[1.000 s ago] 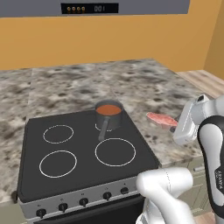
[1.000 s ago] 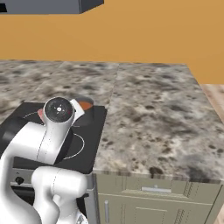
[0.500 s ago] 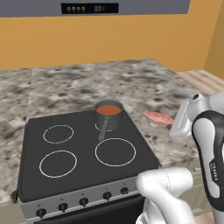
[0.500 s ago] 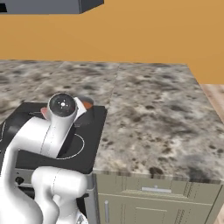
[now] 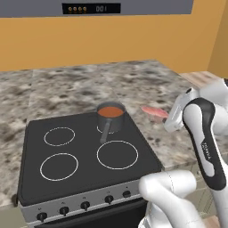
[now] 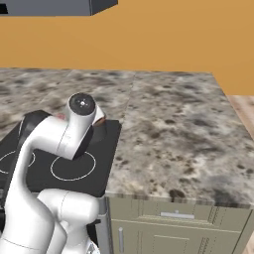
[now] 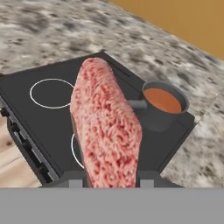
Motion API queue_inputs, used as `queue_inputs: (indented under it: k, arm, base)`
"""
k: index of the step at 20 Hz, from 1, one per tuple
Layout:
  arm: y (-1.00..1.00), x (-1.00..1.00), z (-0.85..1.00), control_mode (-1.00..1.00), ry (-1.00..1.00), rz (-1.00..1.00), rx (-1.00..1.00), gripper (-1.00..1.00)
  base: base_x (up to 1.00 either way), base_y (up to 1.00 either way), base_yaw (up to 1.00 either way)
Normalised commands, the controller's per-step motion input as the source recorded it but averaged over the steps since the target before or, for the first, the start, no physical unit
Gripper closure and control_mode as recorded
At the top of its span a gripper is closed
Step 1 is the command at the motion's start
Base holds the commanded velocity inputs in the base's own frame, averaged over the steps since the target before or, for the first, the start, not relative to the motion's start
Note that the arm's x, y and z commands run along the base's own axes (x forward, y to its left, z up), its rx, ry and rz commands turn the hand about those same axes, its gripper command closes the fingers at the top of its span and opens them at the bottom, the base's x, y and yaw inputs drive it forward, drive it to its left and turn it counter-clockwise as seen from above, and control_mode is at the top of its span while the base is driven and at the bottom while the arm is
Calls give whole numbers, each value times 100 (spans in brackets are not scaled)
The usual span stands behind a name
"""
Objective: Retrieve the steak from the fridge and place it on the saucepan with marinade on the stove.
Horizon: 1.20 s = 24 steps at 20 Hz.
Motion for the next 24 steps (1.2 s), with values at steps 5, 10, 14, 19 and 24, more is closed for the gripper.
queue_inputs:
  k: [5,10,14,19,24]
  arm:
    - [0,38,-7,-100,3,0,0,100]
    - [9,35,-3,-100,10,0,0,100]
    - [26,44,-21,-100,10,0,0,100]
    - [24,54,-14,-100,11,0,0,100]
    - [2,49,0,-100,8,0,0,100]
  base:
    - [0,0,0]
    - [0,0,0]
    - [0,0,0]
    - [0,0,0]
    - [0,0,0]
